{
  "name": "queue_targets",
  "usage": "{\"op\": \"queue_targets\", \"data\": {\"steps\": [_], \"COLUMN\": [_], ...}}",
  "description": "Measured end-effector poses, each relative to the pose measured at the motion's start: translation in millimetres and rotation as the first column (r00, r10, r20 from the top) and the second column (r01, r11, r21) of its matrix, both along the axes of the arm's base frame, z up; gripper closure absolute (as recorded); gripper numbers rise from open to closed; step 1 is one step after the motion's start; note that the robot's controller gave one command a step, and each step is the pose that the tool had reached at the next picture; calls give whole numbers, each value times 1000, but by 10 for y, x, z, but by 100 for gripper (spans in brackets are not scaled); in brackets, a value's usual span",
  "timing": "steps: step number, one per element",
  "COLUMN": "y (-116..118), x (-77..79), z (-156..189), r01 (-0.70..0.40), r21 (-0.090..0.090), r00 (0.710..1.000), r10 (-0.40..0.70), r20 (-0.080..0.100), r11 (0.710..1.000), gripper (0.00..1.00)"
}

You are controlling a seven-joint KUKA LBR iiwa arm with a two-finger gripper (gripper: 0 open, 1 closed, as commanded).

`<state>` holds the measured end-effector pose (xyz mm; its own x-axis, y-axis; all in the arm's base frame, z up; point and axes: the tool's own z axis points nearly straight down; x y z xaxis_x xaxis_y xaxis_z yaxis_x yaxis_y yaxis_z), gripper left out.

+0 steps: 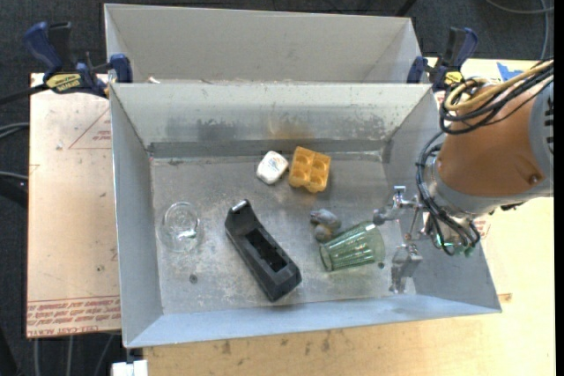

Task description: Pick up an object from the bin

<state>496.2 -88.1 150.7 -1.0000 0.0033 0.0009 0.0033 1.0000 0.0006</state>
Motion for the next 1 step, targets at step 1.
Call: {"op": "queue_targets", "data": {"steps": [1], "y": [7], "x": [9], "z": [30], "r01": [-4], "r21": [-1], "r00": [1000], "r10": [4], "r20": [4], "r11": [1000], "gripper": [100]}}
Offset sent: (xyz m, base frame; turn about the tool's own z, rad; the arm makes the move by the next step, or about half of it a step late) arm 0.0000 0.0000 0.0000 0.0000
